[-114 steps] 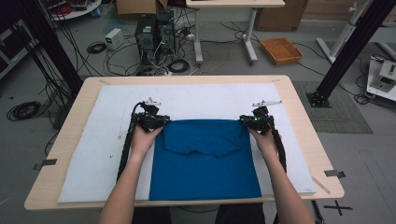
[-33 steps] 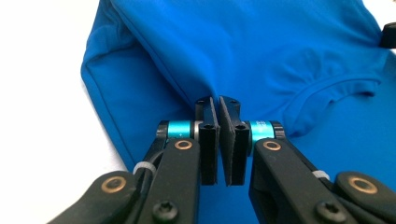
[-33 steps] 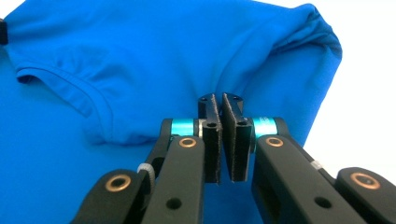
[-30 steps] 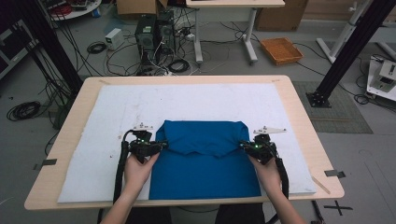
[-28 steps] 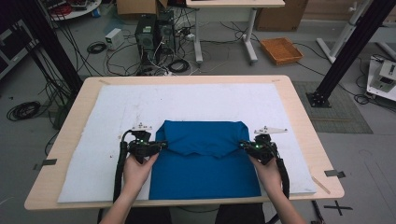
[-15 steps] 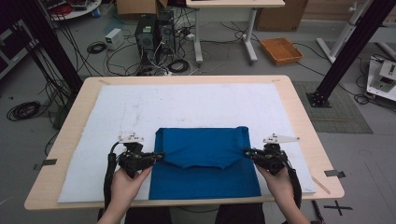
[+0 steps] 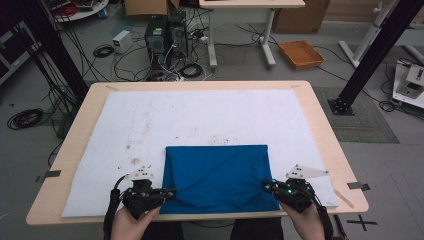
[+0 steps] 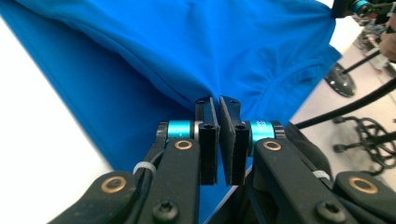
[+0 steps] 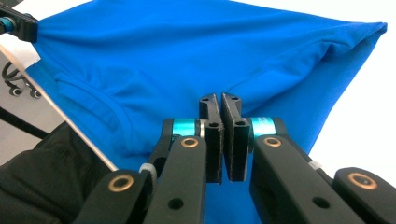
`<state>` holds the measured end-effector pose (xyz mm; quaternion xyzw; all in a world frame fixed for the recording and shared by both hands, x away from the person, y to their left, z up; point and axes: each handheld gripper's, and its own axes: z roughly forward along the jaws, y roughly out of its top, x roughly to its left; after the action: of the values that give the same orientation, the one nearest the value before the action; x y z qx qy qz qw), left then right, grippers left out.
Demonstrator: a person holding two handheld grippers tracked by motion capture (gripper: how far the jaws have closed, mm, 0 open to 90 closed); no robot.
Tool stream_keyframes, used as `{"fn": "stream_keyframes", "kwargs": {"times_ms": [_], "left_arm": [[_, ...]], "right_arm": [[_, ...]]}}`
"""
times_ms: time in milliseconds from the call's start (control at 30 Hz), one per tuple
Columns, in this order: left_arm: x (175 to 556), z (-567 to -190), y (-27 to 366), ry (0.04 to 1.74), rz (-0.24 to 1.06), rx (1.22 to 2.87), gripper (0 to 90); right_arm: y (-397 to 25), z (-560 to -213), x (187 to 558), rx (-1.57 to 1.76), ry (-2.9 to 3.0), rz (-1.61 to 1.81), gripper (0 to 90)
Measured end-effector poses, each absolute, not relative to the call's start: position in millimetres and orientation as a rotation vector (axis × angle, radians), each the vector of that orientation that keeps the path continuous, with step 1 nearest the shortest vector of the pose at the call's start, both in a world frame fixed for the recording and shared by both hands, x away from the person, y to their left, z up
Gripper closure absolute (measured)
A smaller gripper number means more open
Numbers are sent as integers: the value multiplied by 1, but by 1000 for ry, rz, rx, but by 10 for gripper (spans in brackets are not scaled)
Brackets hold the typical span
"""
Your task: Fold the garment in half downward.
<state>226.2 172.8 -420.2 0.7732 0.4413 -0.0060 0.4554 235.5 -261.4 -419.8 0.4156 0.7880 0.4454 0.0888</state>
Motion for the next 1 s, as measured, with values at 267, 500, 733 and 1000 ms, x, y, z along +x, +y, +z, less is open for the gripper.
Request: {"fn": "stream_keyframes", "kwargs": {"times_ms": [267, 500, 733, 1000], "left_arm": [[218, -423, 172, 1083, -27, 1930, 859], [214, -430, 169, 1108, 7, 1975, 797], [230, -424, 177, 1139, 178, 1948, 589], [291, -417, 180, 1217, 395, 1859, 527]], "right_arm": [[-267, -424, 224, 1242, 2354, 1319, 880], [-266, -429, 221, 1239, 2368, 1284, 870], [-272, -421, 233, 1224, 2307, 1275, 740], [-284, -419, 298, 1348, 2154, 1249, 688]]}}
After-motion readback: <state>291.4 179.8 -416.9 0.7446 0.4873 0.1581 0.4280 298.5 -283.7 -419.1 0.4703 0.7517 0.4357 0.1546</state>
